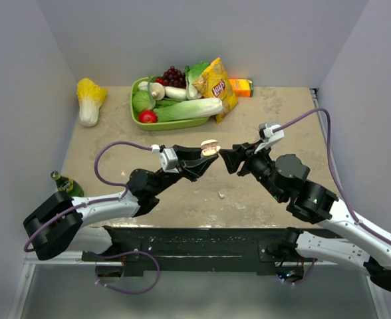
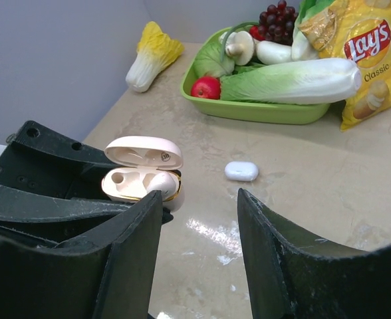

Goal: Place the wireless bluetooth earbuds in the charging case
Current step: Place the earbud in the charging case.

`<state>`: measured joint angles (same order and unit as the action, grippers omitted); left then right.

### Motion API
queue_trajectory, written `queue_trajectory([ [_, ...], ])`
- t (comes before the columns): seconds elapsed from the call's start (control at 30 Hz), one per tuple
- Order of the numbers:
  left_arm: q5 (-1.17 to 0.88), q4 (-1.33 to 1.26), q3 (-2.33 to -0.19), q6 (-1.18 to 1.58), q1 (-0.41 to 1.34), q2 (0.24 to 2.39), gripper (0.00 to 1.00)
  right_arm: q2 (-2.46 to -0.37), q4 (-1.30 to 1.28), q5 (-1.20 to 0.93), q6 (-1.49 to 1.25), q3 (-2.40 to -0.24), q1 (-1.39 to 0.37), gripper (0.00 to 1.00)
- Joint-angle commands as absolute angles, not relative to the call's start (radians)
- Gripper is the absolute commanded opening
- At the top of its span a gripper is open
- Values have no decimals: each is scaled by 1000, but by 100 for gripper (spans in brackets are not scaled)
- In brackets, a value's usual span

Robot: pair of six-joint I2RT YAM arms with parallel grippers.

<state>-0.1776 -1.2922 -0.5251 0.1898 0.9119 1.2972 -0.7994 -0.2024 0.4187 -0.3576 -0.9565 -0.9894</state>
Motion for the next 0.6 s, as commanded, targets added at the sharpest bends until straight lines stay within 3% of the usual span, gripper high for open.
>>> queue_trajectory([
  [0.0,-192,-1898,-528,181,916,1276,0,-811,-164,402,-359,-965,-991,53],
  [0.57,-215,-1896,-537,206,916,1285,0,-862,-146,387,-347,-1005,-991,54],
])
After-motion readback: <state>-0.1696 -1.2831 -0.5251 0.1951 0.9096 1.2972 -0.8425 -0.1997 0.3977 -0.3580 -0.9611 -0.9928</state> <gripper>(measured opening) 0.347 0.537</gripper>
